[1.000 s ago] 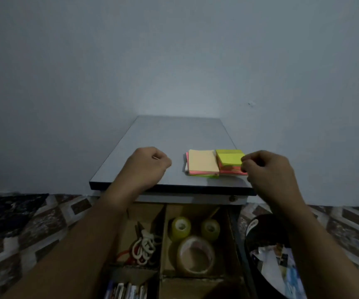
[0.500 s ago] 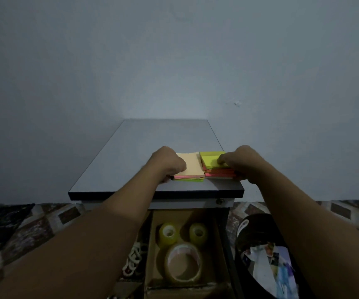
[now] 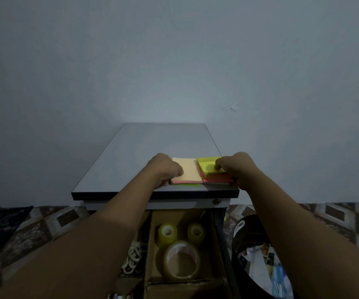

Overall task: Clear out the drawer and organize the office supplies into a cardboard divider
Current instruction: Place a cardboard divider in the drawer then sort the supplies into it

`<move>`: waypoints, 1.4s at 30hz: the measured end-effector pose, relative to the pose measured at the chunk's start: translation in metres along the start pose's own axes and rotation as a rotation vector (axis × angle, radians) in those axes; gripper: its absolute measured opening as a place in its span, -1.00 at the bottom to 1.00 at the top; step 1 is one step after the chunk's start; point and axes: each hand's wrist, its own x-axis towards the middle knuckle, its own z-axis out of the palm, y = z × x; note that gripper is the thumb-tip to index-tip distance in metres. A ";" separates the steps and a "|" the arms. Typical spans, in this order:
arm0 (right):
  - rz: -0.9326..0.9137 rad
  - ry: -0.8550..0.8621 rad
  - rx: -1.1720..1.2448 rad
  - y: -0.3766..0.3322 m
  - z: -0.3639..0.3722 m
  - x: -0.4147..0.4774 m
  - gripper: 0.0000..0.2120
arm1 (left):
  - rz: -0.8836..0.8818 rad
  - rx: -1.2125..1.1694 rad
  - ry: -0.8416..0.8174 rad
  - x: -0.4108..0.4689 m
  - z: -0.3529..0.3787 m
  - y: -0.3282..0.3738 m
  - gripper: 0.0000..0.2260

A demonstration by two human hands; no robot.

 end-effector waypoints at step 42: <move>0.079 -0.189 0.516 0.044 -0.010 -0.089 -0.90 | 0.043 -0.650 -0.059 -0.085 0.014 -0.068 -0.64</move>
